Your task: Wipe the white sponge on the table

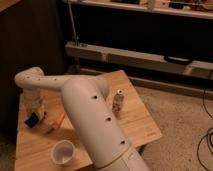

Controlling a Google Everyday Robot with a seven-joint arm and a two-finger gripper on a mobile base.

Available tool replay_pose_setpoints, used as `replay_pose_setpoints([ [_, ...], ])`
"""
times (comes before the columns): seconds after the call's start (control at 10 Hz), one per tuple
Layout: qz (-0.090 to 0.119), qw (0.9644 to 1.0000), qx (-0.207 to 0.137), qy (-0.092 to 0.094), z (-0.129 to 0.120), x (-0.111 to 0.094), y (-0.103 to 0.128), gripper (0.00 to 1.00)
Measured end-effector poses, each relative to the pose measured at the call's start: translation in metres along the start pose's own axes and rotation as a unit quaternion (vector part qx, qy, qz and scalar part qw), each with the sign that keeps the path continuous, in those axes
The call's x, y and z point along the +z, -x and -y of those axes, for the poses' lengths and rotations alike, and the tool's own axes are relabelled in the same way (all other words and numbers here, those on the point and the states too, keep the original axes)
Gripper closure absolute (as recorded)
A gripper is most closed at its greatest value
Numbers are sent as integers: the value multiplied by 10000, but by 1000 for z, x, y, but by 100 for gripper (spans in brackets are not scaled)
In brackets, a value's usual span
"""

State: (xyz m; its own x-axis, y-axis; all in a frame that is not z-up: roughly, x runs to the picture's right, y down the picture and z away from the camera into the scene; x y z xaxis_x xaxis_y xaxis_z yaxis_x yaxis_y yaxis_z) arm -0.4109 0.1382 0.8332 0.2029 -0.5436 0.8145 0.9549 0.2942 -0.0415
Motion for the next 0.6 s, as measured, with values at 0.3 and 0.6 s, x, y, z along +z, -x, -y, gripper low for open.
replay_pose_setpoints([
  [0.3, -139, 9993, 293, -193, -2, -19, -49, 50],
  [0.6, -257, 9969, 672, -303, -6, -38, -97, 50],
])
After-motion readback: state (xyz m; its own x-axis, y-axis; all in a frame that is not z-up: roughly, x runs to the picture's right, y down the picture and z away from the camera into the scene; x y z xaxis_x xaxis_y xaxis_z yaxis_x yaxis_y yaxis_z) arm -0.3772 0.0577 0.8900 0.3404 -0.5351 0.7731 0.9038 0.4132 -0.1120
